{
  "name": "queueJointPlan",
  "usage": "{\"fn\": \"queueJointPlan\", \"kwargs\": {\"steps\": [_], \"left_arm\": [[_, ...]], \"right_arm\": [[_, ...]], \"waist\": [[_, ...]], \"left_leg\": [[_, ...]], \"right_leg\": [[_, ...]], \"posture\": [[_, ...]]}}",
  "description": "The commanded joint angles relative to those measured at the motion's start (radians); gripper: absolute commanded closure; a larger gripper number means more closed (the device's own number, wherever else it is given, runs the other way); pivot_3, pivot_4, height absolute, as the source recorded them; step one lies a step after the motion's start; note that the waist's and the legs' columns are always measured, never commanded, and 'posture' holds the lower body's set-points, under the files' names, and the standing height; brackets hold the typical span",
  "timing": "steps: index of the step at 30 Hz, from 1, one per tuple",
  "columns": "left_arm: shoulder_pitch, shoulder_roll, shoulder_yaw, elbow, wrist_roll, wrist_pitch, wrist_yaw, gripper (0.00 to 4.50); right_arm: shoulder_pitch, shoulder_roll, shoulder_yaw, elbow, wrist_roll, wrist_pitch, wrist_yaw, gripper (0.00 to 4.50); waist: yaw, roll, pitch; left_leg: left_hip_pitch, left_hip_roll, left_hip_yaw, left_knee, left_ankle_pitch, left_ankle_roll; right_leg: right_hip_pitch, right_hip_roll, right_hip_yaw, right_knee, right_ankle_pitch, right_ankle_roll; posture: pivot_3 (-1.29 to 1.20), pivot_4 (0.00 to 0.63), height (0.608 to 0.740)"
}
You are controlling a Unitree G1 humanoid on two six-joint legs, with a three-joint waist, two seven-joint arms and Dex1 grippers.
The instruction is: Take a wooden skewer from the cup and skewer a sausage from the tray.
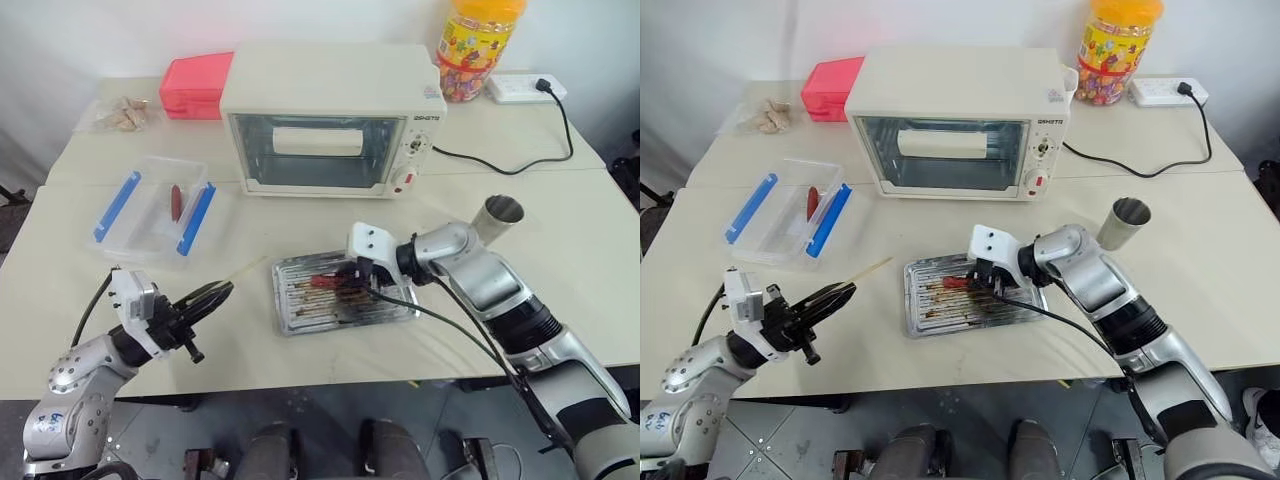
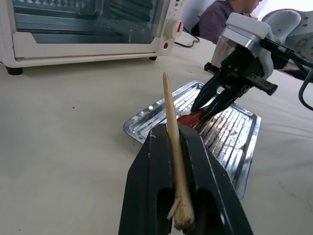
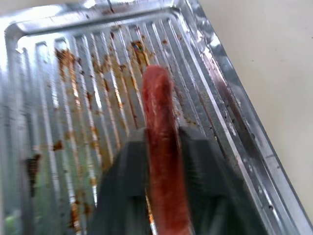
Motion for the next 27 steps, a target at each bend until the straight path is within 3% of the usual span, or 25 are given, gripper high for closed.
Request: {"fn": "queueJointPlan", "kwargs": {"steps": [1, 7, 11, 17, 27], "left_arm": [[0.0, -0.001, 0.004, -0.036, -0.003, -0.016, 0.005, 4.5], [-0.017, 0.006, 0.001, -0.021, 0.001, -0.024, -0.005, 4.5], [-0.053, 0.034, -0.021, -0.01, 0.002, -0.019, -0.057, 4.5], [-0.094, 0.113, -0.16, 0.0, 0.052, -0.024, -0.22, 4.5], [-0.199, 0.088, -0.274, 0.053, 0.075, -0.025, -0.267, 4.5]], "right_arm": [[-0.009, 0.008, -0.007, 0.005, -0.015, -0.031, 0.016, 3.76], [-0.005, -0.018, -0.045, -0.044, 0.026, -0.031, 0.084, 3.76], [0.016, -0.103, -0.124, -0.145, 0.11, 0.004, 0.168, 3.76], [0.057, -0.236, -0.201, -0.232, 0.164, -0.016, 0.249, 3.76], [0.097, -0.295, -0.239, -0.338, 0.231, 0.026, 0.284, 3.76]], "waist": [[0.0, 0.0, 0.0], [0.002, 0.0, 0.0], [0.007, 0.0, 0.0], [0.005, 0.0, 0.0], [0.005, 0.0, 0.0]], "left_leg": [[0.0, 0.0, 0.0, 0.0, 0.0, 0.0], [0.0, 0.0, 0.0, 0.0, 0.0, 0.0], [0.0, 0.0, -0.001, 0.0, 0.0, 0.0], [0.0, -0.001, 0.0, 0.0, 0.0, 0.0], [0.0, 0.0, 0.001, 0.0, 0.0, 0.0]], "right_leg": [[0.0, 0.0, 0.0, 0.0, 0.0, 0.0], [0.0, 0.0, 0.0, 0.0, 0.0, 0.0], [0.0, 0.0, 0.0, 0.0, 0.0, 0.0], [0.001, 0.0, 0.0, -0.002, 0.0, 0.0], [0.0, 0.0, 0.0, -0.002, 0.0, 0.0]], "posture": [[0.0, 0.15, 0.74], [0.0, 0.15, 0.74], [0.0, 0.15, 0.74], [0.0, 0.15, 0.74], [0.0, 0.15, 0.74]]}}
